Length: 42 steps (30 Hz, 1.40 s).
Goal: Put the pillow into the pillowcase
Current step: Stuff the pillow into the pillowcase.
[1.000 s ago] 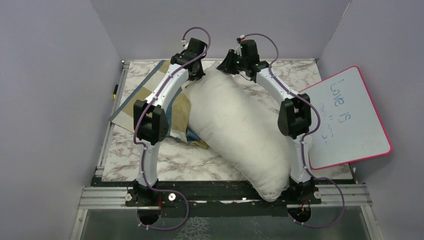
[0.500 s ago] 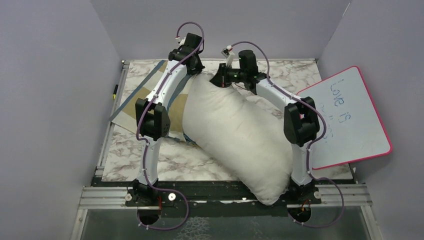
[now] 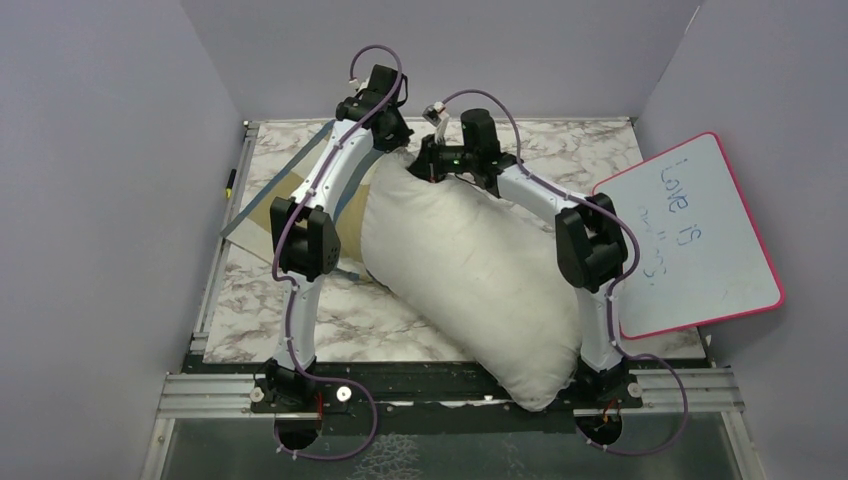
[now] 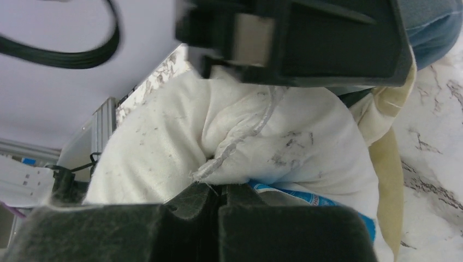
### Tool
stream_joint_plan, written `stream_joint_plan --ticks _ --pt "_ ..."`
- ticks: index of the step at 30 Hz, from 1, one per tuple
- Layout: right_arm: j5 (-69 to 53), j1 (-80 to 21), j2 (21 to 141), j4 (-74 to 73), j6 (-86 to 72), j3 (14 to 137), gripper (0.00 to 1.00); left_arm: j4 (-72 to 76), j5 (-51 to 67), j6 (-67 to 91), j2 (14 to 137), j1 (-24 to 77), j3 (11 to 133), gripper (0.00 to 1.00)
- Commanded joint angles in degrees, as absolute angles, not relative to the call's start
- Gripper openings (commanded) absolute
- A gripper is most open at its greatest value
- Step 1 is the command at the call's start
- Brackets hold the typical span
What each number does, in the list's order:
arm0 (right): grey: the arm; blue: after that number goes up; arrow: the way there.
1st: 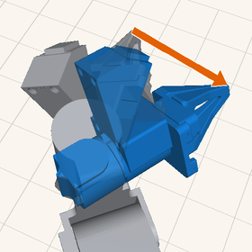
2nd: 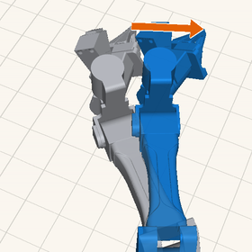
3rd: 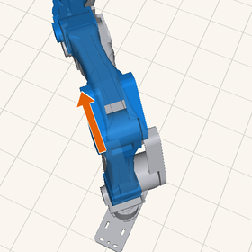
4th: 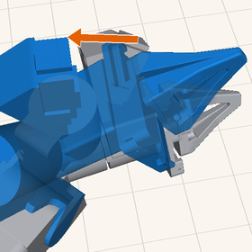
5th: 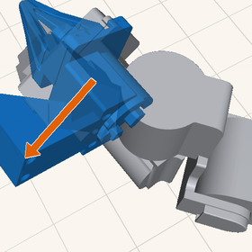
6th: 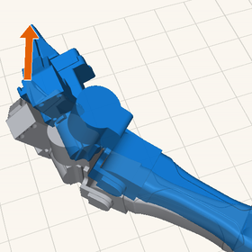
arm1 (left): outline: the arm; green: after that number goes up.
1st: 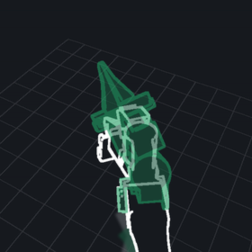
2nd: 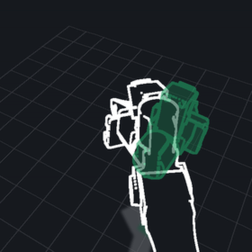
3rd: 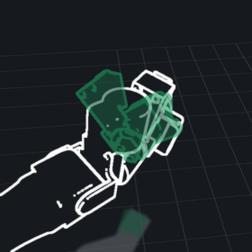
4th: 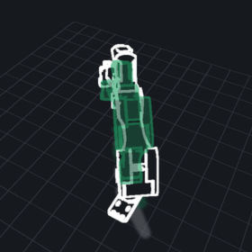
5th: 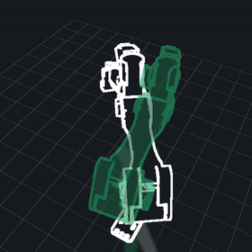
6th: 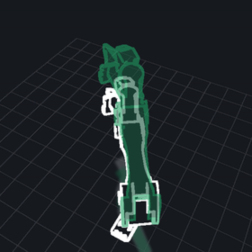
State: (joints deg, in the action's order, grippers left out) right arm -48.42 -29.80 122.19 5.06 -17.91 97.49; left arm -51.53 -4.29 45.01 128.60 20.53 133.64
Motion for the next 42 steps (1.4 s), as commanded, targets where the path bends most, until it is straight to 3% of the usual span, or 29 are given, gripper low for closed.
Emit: stream_joint_plan --ticks 1,12,25,35,42 --pt "-47.29 -32.96 127.01 1.83 -19.72 96.07 0.0 -37.66 1.74 49.96 122.29 22.24 135.56 0.0" --pt "-36.54 -32.88 127.2 10.72 -30.82 91.04 0.0 -35.19 5.71 53.34 114.95 23.62 126.27 0.0" --pt "-29.46 -32.7 131.33 7.64 -38.95 95.38 0.0 -33.25 6.8 56.79 116.64 25.93 130.51 0.0" --pt "-22.41 -32.64 132.14 1.94 -43.99 95.85 0.0 -32.65 1.86 55.53 118.55 30.38 132.76 0.0" --pt "-19.48 -32.56 131.15 7.16 -51.4 92.49 0.0 -32.54 -2.99 55.75 118.34 32.32 130.03 0.0"
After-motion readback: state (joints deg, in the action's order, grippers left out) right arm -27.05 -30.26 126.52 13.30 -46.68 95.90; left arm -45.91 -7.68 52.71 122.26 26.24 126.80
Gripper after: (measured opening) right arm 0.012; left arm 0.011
